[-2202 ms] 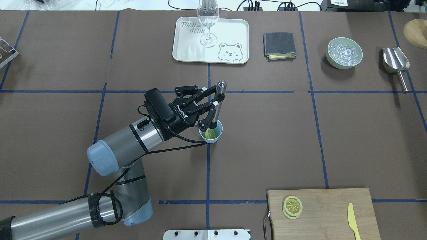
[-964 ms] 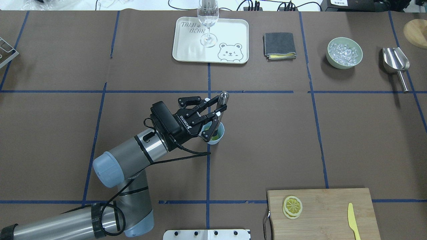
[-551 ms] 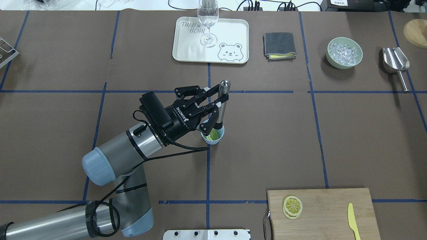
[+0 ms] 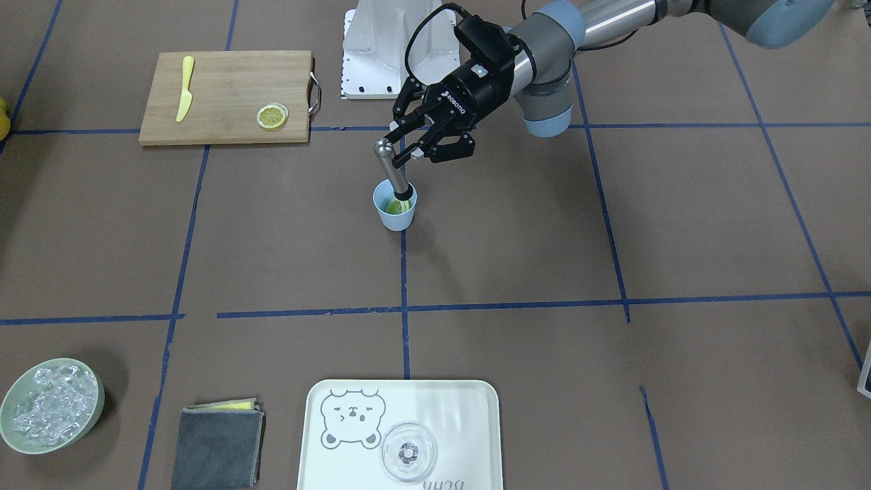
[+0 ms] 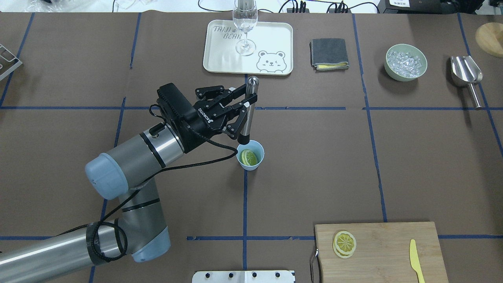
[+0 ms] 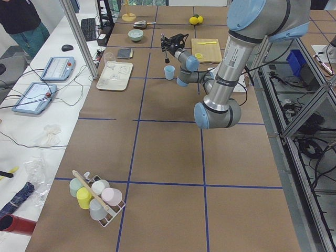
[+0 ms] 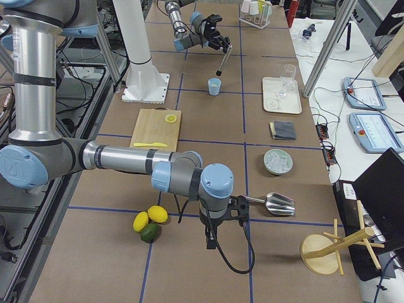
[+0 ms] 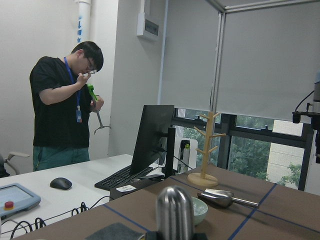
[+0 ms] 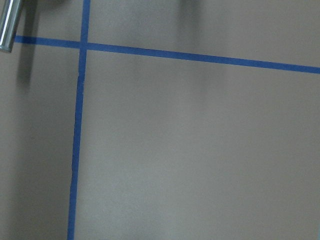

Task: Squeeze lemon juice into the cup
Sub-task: 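Raise the muddler out of the cup and carry it back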

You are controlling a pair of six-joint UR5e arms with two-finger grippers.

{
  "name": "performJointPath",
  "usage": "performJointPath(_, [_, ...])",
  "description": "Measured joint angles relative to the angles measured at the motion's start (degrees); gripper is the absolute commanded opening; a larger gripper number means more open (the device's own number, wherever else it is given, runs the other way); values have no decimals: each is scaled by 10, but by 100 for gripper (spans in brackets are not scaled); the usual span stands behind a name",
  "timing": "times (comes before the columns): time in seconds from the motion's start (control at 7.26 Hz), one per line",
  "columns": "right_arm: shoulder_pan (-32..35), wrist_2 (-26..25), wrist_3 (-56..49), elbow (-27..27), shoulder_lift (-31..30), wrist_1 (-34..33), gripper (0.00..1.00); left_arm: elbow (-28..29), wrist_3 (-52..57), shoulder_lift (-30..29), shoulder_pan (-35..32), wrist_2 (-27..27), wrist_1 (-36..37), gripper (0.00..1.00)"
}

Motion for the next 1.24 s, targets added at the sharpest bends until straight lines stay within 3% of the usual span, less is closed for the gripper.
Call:
performJointPath(0.55, [0,1,-1,-6,1,1,100,-65,-48,27,-53,-9,269,0])
performJointPath(0.96, [0,2,0,-9,0,1,100,-79,-99,79,-123,-116,442,0])
performJointPath(1.24, [0,2,0,-8,1,1,100,-99,-110,91,-177,-192,602,0])
